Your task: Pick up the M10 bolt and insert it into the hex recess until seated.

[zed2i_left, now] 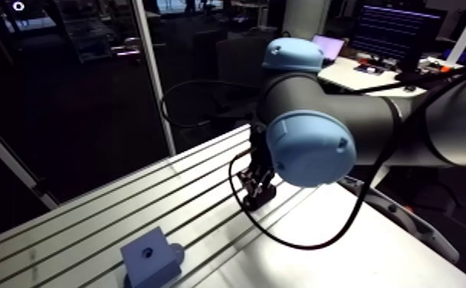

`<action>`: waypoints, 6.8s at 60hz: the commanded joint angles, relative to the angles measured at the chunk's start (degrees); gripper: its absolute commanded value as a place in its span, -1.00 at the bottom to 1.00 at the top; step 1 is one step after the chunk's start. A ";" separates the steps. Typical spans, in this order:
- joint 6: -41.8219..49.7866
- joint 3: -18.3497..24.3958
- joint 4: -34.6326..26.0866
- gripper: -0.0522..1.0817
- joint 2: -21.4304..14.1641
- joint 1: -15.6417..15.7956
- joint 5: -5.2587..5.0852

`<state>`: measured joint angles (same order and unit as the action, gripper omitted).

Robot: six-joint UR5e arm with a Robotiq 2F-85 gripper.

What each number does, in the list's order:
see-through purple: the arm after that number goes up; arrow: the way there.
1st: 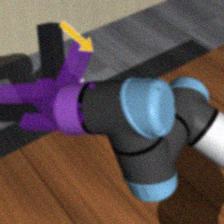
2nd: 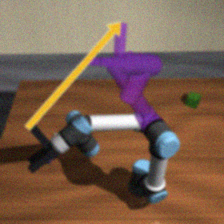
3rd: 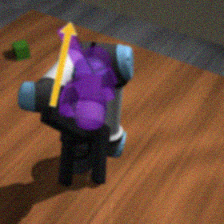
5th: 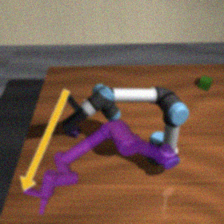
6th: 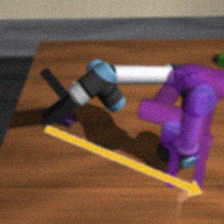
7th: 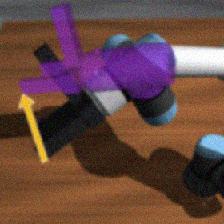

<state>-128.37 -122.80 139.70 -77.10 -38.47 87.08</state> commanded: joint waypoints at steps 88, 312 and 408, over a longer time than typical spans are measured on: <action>0.09 0.23 -0.07 0.21 0.34 0.23 0.06; 37.99 27.27 -44.90 0.37 -4.76 38.21 5.33; 28.24 18.87 -34.09 0.39 -3.20 33.38 5.52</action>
<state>-99.55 -103.75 104.79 -80.79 -5.10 92.86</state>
